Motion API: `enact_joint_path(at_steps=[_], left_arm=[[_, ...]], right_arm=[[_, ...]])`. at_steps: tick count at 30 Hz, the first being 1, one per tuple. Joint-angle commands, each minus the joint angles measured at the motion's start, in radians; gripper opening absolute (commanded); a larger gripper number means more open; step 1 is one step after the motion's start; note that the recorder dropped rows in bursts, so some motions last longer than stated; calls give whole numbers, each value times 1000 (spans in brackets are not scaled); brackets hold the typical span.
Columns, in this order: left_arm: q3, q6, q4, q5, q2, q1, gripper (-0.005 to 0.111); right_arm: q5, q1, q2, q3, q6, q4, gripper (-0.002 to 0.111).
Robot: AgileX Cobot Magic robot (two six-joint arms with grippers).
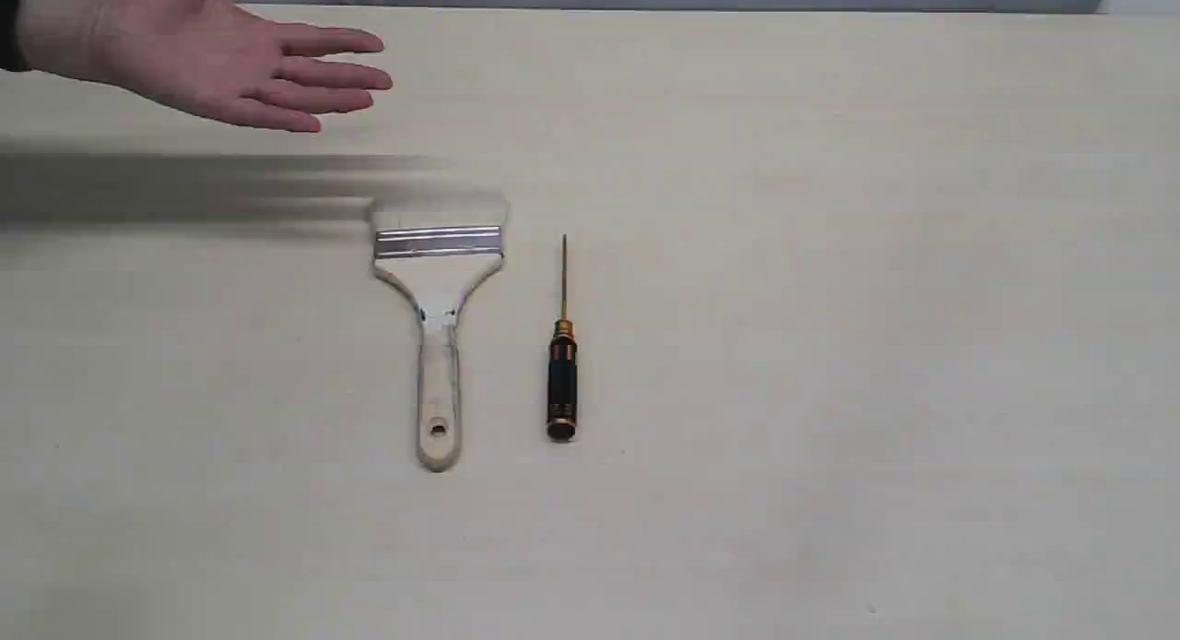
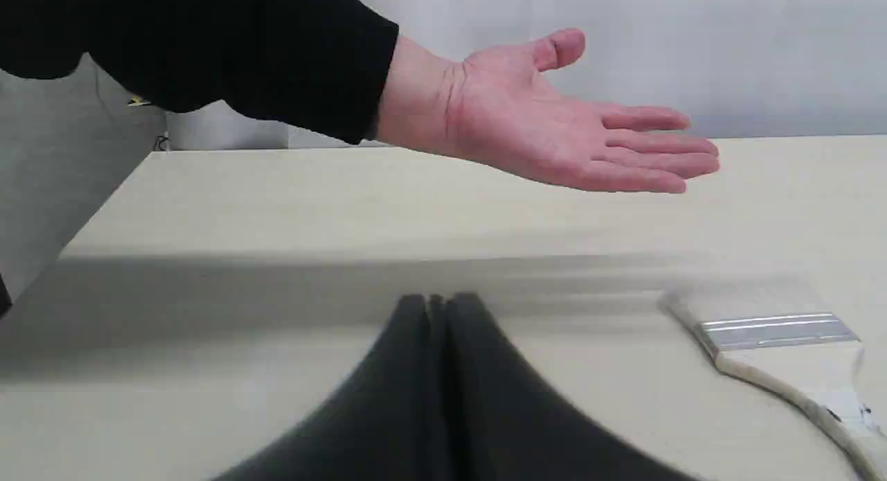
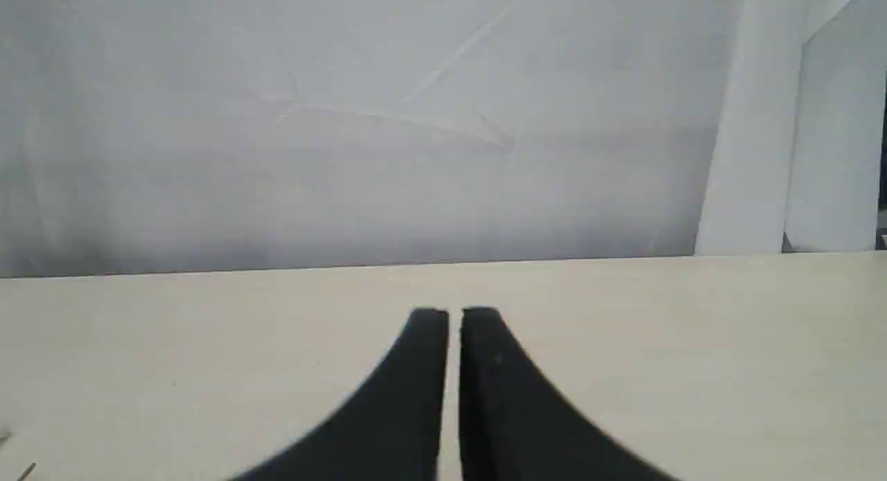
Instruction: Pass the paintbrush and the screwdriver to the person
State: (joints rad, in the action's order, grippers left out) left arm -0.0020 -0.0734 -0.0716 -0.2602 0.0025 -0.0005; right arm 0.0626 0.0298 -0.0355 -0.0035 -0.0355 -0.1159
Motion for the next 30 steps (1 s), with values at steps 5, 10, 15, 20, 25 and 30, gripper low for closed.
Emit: enact_joint_path(at_steps=[5, 10, 15, 20, 25, 30], left_arm=[[2, -2, 2, 11, -2, -5, 0], [2, -2, 2, 11, -2, -5, 0], [2, -2, 2, 11, -2, -5, 0], [2, -2, 2, 11, -2, -5, 0], [2, -2, 2, 11, -2, -5, 0], [2, -2, 5, 8, -2, -5, 0]], right_arm=[[-15, 2, 3, 4, -3, -3, 5], [-42, 2, 3, 4, 36, -4, 5], [-194, 2, 3, 4, 196, -11, 5], [-177, 2, -2, -109, 281, 133, 5], [-170, -67, -87, -226, 459, 327, 9], [-204, -296, -326, -350, 717, 685, 40]])
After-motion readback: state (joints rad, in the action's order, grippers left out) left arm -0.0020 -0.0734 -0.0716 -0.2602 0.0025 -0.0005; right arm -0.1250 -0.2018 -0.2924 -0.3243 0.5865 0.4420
